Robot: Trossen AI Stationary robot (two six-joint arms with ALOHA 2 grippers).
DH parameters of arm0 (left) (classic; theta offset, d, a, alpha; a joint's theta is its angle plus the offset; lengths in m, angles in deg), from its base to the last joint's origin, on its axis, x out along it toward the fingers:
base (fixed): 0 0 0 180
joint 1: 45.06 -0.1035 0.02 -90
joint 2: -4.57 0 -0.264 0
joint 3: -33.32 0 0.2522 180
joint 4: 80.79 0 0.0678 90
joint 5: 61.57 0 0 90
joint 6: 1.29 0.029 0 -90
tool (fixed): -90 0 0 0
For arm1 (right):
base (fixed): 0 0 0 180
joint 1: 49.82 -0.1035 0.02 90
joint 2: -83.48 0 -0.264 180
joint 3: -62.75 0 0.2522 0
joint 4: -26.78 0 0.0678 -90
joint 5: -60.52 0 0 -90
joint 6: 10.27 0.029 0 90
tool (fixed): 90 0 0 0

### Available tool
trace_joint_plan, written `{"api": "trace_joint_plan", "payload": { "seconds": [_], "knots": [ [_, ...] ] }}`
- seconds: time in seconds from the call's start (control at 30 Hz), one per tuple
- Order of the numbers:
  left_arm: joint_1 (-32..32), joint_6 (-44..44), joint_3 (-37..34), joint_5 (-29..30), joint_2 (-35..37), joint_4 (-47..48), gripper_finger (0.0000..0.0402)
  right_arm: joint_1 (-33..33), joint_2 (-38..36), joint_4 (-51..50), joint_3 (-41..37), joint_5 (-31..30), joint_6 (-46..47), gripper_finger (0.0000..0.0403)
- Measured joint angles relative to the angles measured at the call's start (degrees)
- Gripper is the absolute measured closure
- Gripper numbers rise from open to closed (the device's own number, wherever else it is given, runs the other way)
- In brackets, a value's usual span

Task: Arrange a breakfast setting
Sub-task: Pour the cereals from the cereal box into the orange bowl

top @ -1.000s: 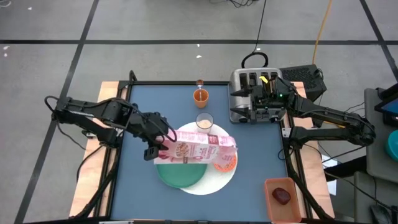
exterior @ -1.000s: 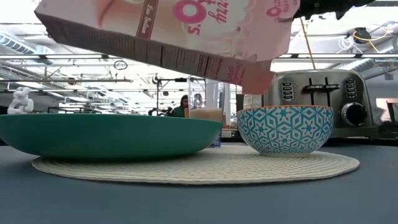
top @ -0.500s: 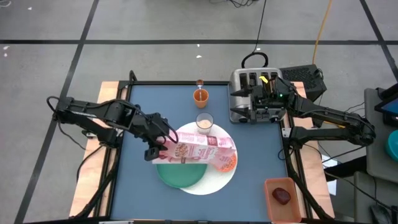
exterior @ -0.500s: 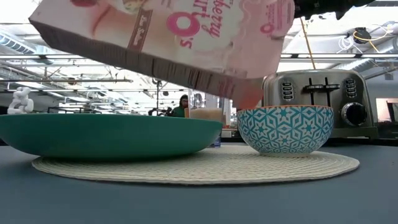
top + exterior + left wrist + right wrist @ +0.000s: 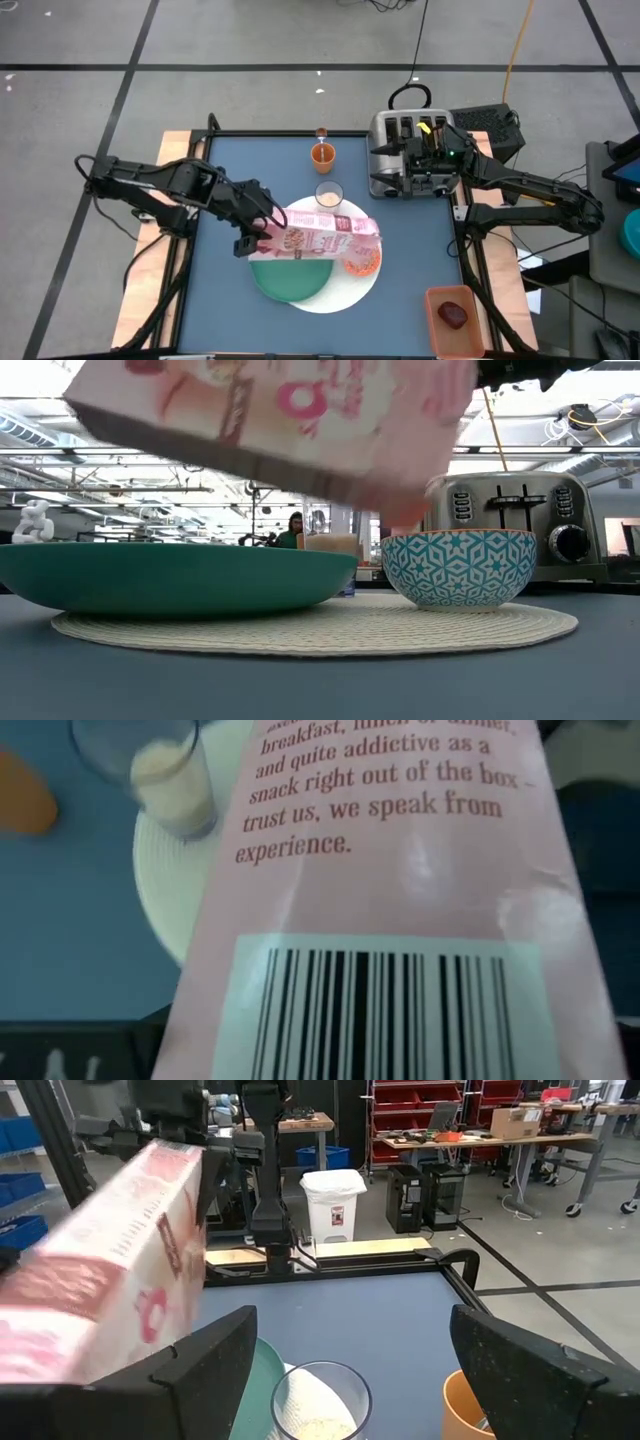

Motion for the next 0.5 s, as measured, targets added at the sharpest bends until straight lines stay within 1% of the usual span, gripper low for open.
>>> {"api": "trace_joint_plan", "payload": {
  "seconds": [0.13, 0.3, 0.5],
  "knots": [
    [0.0, -1.3, 0.0, -0.1, -1.4, 1.8, 0.0167, 0.0, 0.0, 0.0, 0.0, 0.0, 0.0, 0.0078],
    [0.0, -0.8, 0.1, -0.9, -1.6, 0.6, 0.0167, 0.0, 0.0, 0.0, 0.0, 0.0, 0.0, 0.0078],
    [0.0, 0.3, 4.6, -0.5, -1.4, 1.4, 0.0167, 0.0, 0.0, 0.0, 0.0, 0.0, 0.0, 0.0078]
  ]
}}
